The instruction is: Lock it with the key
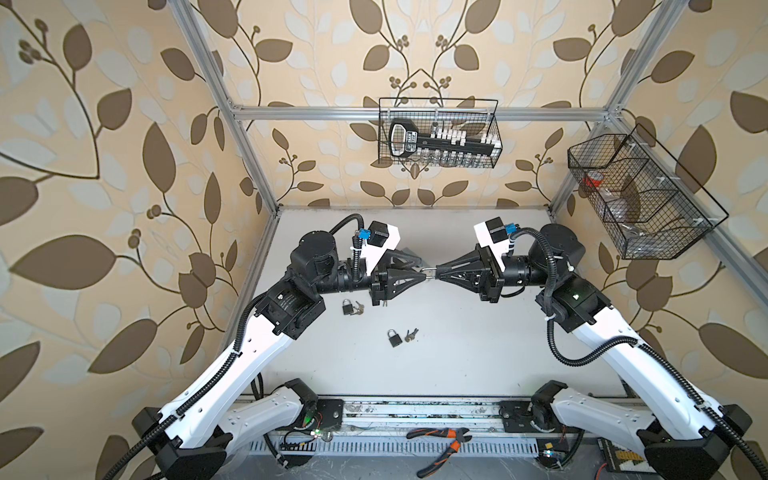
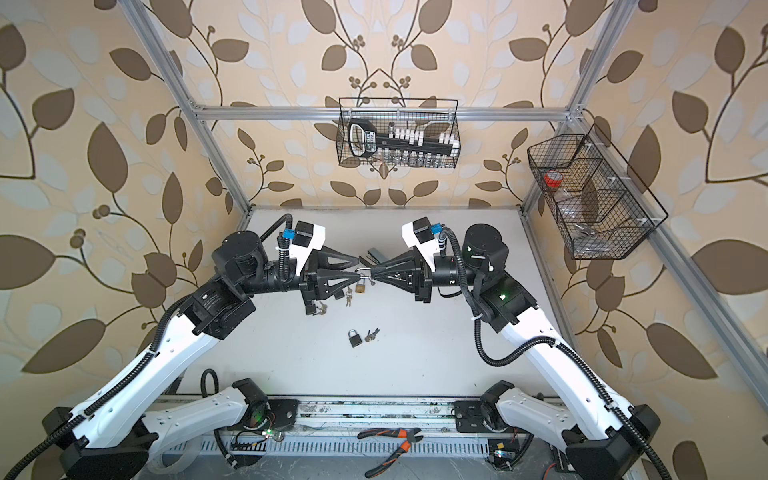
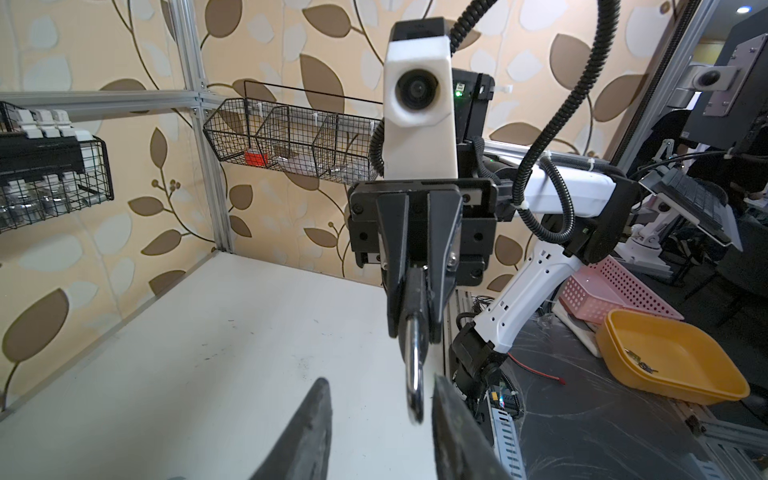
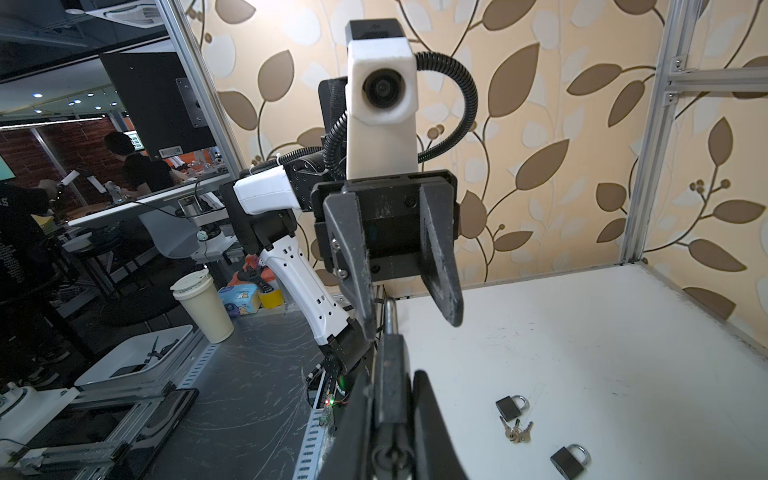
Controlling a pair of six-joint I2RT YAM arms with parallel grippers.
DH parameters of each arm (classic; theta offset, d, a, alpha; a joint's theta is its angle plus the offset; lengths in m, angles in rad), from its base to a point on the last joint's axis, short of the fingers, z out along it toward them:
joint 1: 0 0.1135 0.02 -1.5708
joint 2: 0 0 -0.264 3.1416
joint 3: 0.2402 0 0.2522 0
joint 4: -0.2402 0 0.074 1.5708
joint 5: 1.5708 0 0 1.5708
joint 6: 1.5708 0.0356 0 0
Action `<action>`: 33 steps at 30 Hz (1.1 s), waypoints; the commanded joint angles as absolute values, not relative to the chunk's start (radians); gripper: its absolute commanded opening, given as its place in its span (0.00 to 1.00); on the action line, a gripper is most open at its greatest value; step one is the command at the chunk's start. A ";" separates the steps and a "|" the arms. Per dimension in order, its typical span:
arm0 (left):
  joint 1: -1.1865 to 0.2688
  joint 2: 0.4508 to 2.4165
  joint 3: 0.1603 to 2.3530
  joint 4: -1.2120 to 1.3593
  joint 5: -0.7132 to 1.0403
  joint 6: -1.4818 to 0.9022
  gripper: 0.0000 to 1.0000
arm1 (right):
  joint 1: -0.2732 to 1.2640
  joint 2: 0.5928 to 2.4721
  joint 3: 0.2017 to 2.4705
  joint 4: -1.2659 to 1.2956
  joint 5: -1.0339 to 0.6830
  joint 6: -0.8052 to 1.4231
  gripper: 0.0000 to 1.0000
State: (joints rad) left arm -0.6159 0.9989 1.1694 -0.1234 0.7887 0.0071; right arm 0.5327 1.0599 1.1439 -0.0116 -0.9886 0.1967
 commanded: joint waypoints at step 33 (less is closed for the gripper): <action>-0.653 1.042 1.199 -0.040 0.840 -0.006 0.00 | 0.637 1.077 1.173 -0.002 -0.869 0.126 0.28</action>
